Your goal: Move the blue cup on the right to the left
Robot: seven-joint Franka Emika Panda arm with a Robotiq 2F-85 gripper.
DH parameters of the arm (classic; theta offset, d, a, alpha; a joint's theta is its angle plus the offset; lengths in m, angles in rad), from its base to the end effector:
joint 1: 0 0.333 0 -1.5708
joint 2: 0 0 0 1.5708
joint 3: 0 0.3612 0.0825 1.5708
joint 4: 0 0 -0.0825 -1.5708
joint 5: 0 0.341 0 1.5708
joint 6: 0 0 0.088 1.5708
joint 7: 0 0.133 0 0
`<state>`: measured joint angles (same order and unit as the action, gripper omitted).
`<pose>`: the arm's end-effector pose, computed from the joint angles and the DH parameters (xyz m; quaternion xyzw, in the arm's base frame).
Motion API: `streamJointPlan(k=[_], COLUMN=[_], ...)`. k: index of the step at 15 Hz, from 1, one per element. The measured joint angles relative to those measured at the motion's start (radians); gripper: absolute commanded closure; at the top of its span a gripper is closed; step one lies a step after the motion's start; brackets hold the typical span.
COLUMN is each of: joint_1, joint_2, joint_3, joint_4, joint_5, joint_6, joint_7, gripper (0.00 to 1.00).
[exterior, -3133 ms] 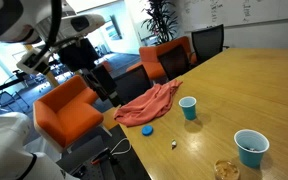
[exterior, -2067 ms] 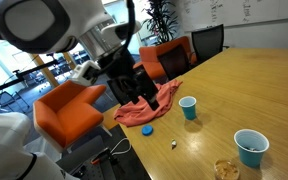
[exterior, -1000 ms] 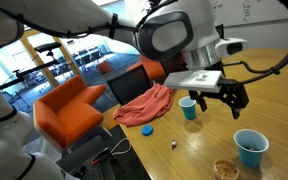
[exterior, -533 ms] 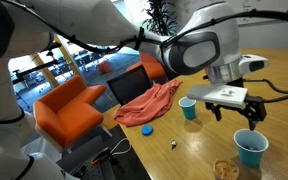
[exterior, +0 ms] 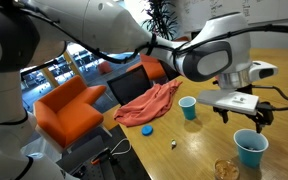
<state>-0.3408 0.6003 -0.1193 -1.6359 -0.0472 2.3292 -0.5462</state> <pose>0.6245 -0.2966 0.3170 0.9951 0.0702 0.0176 0.0679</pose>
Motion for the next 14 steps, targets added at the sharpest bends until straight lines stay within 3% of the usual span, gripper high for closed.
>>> streamJointPlan(k=[5,14], joint_1=[-0.006,-0.008], joint_2=[0.003,0.097], joint_3=[0.01,0.065], joint_4=[-0.002,-0.053], joint_5=[0.004,0.014], joint_6=[0.017,0.247], joint_7=[0.0,0.004], gripper=[0.0,0.0])
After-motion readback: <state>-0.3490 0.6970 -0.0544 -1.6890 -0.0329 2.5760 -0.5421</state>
